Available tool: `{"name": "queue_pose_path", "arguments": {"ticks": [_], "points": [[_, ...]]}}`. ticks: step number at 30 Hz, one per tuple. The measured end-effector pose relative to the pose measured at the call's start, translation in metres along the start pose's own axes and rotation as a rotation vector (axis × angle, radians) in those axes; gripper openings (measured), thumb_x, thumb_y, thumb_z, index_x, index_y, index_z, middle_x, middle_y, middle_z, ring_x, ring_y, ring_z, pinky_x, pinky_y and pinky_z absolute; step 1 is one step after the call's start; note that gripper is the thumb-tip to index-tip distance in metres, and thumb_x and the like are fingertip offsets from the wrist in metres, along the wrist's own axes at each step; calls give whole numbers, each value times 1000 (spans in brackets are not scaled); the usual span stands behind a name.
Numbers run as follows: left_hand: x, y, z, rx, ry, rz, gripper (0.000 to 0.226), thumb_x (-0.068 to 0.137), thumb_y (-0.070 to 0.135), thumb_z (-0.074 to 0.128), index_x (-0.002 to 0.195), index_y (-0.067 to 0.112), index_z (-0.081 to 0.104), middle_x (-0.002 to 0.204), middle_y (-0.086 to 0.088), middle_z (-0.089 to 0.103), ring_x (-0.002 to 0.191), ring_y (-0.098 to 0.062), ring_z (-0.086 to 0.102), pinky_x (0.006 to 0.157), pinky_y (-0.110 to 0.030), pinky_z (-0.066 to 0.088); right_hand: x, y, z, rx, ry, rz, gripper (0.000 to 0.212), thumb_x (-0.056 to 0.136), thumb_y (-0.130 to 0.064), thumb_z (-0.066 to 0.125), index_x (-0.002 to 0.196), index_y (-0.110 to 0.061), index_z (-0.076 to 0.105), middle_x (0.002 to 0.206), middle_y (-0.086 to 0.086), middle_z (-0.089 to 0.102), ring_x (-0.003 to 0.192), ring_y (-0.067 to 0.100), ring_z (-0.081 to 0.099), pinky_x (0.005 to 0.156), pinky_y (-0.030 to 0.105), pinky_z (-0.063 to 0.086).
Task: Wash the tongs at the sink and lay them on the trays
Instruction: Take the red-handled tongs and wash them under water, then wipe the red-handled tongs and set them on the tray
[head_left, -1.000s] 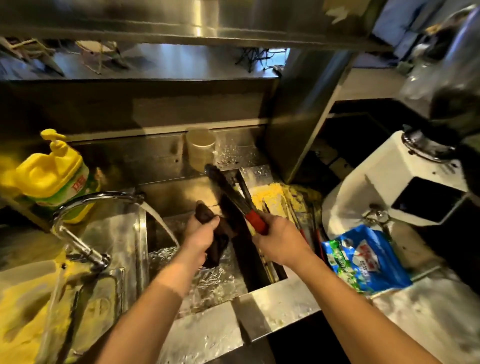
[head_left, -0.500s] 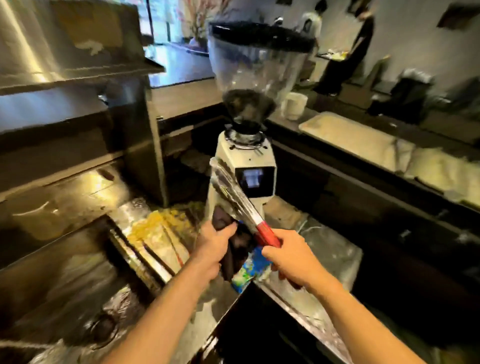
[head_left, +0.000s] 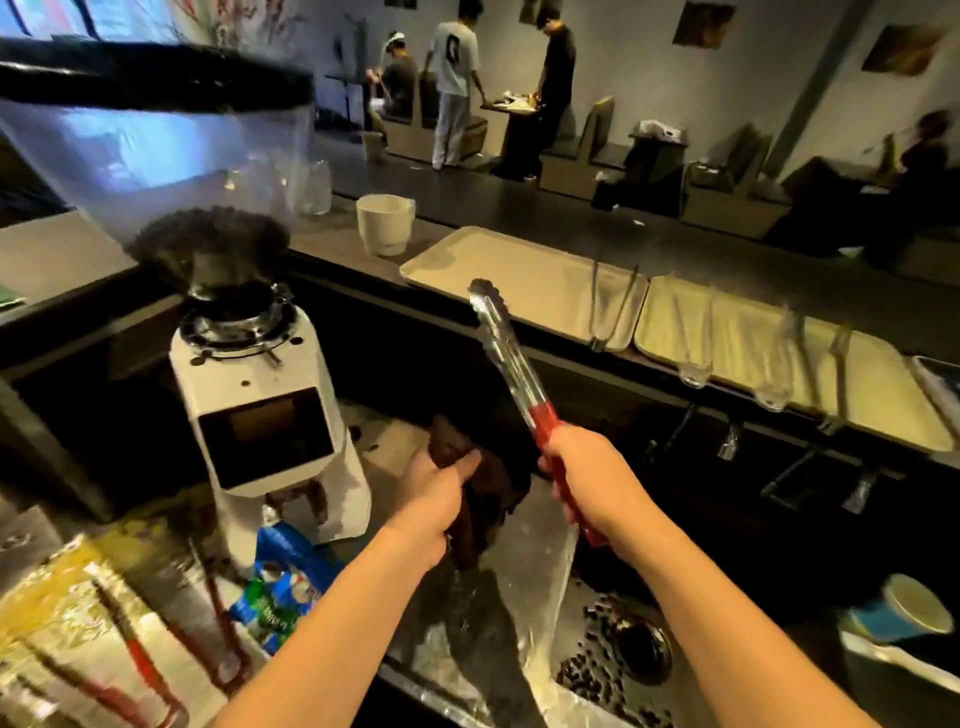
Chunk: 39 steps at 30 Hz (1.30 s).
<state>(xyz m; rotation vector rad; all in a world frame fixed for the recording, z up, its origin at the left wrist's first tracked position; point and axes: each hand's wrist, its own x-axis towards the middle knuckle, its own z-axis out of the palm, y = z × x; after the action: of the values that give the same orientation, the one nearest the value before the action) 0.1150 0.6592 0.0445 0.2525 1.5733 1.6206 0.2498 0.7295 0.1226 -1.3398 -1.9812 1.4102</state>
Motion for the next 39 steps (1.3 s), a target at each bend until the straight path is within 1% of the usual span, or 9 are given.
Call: {"name": "queue_pose_path", "arguments": {"ticks": [3, 6, 8, 12, 15, 25, 30, 33, 39], "points": [[15, 7, 19, -2, -20, 4, 17, 90, 21, 72, 106, 18, 69, 103, -10, 78, 98, -31, 73, 93, -52, 57, 51, -28, -26, -159, 68, -20, 64, 71, -42, 40, 129, -15, 51, 93, 12, 57, 79, 28, 54, 64, 36, 39], [31, 11, 31, 8, -33, 32, 13, 91, 19, 71, 104, 20, 69, 99, -6, 78, 93, -26, 74, 87, -43, 60, 105, -55, -41, -338, 69, -7, 50, 80, -35, 45, 118, -3, 53, 121, 25, 54, 94, 35, 57, 71, 35, 41], [41, 14, 39, -8, -11, 41, 10, 91, 14, 71, 98, 19, 66, 95, -6, 76, 90, -25, 73, 84, -40, 60, 132, -73, -43, -385, 40, -9, 25, 90, -27, 47, 90, -5, 58, 105, 22, 56, 82, 30, 55, 72, 37, 47], [64, 20, 44, 15, 36, 59, 11, 91, 7, 70, 98, 11, 63, 84, -2, 70, 77, -18, 68, 76, -31, 55, 173, -91, -39, -714, 30, -6, 30, 91, -23, 46, 92, -2, 66, 96, 14, 68, 89, 34, 65, 90, 38, 49], [75, 22, 38, 45, 14, 52, 10, 91, 10, 70, 99, 15, 65, 86, 1, 73, 76, -11, 70, 62, -21, 54, 191, -93, -32, -836, 17, 15, 23, 82, -24, 52, 68, -9, 62, 73, 11, 65, 63, 31, 66, 65, 38, 58], [87, 27, 29, 38, 21, 18, 16, 94, 16, 67, 102, 30, 68, 90, 9, 80, 74, -3, 76, 59, -15, 55, 243, -84, -20, -751, 200, -72, 46, 83, -43, 58, 111, -7, 61, 88, 9, 58, 77, 27, 53, 65, 33, 43], [83, 33, 22, 38, 19, 7, 20, 94, 19, 68, 113, 26, 68, 106, 2, 78, 97, -16, 75, 87, -35, 60, 237, -87, -20, -909, 352, -126, 71, 88, -60, 46, 137, -9, 41, 108, 14, 67, 94, 34, 64, 66, 38, 41], [76, 32, 13, 19, 23, 7, 22, 93, 20, 68, 114, 23, 68, 110, -2, 77, 102, -21, 73, 95, -44, 57, 207, -86, -10, -1006, 449, -311, 52, 87, -54, 42, 113, -10, 52, 98, 15, 69, 89, 37, 65, 62, 37, 36], [49, 20, -26, -34, 64, -39, 19, 92, 23, 70, 109, 16, 68, 105, -8, 78, 101, -26, 74, 96, -51, 57, 135, -47, 44, -752, 27, -374, 28, 85, -44, 51, 87, -16, 54, 74, 2, 56, 71, 32, 59, 55, 33, 39]]}}
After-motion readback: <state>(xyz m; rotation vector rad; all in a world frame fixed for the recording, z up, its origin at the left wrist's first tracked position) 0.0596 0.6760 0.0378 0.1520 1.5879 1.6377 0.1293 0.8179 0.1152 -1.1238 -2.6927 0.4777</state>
